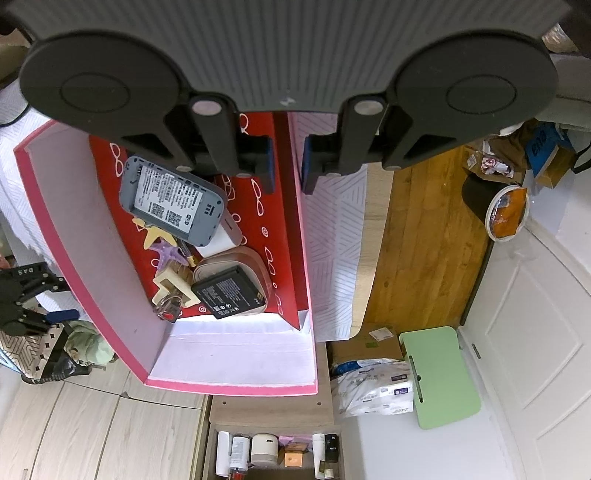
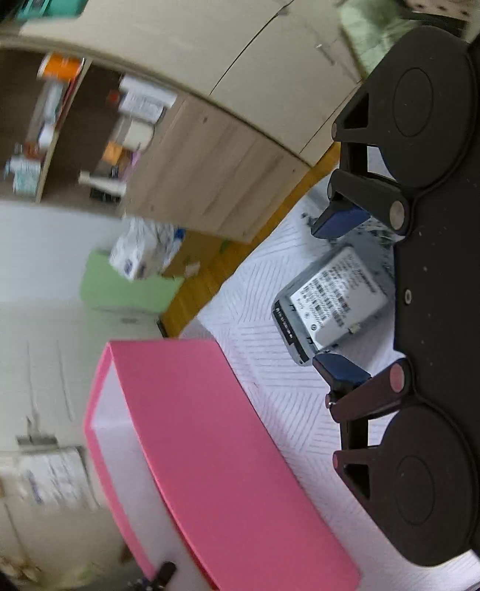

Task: Organize rigid objects
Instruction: 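Grasp the second grey router on the bed with the right tool, then place the grey router upright in the pink box and release it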

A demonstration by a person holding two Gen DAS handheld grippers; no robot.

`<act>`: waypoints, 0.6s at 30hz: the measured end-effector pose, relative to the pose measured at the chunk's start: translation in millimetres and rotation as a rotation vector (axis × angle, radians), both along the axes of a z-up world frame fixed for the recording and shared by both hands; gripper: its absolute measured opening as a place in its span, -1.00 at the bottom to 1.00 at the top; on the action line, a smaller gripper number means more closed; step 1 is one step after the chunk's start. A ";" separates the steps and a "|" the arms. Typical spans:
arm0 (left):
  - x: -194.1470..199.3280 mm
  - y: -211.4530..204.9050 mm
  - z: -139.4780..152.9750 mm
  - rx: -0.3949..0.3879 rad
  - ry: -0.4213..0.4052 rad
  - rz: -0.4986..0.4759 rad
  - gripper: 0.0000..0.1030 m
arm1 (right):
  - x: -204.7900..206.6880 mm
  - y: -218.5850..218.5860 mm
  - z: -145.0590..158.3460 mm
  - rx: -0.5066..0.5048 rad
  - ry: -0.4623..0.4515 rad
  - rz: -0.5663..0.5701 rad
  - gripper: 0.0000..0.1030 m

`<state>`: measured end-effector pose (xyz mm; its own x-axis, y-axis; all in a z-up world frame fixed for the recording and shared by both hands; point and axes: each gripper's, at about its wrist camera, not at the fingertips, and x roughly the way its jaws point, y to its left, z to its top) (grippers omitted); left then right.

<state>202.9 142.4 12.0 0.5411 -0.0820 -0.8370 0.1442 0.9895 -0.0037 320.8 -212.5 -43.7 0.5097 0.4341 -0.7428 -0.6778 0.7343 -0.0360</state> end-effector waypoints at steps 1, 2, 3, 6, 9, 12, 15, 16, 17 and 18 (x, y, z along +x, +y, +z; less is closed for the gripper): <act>-0.1 0.3 -0.1 -0.001 0.000 0.001 -0.76 | 3.5 0.4 -1.8 -0.003 0.013 0.028 0.43; -0.4 0.6 -0.1 -0.003 0.001 0.002 -0.76 | 7.5 2.0 -3.7 -0.009 0.030 0.058 0.43; 0.0 1.1 0.1 -0.006 0.002 0.004 -0.76 | 11.8 4.7 -7.4 -0.026 0.052 0.092 0.45; 0.5 1.5 0.1 -0.007 0.005 0.003 -0.76 | 17.8 13.4 -15.4 -0.090 0.038 0.144 0.66; 1.3 1.6 0.0 -0.009 0.006 0.001 -0.76 | 26.0 14.1 -17.1 -0.100 0.024 0.101 0.77; 1.0 1.8 -0.1 -0.010 0.005 0.000 -0.76 | 32.0 8.3 -18.0 -0.031 0.100 0.004 0.58; 0.4 3.0 -0.4 -0.017 0.004 -0.002 -0.76 | 28.9 1.6 -19.3 0.029 0.142 -0.077 0.51; 0.1 3.1 -0.5 -0.018 0.003 -0.002 -0.76 | 27.2 0.5 -19.1 0.039 0.154 -0.114 0.48; 0.1 3.1 -0.4 -0.017 0.003 -0.003 -0.76 | 27.4 -1.6 -19.0 0.055 0.175 -0.162 0.44; 0.5 3.2 -0.4 -0.018 0.004 -0.002 -0.76 | 29.7 -5.4 -17.0 0.086 0.224 -0.245 0.42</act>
<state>203.4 145.6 11.6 0.5373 -0.0983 -0.8376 0.1463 0.9890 -0.0222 350.6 -217.9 -60.7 0.4347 0.3848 -0.8142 -0.4650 0.8702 0.1629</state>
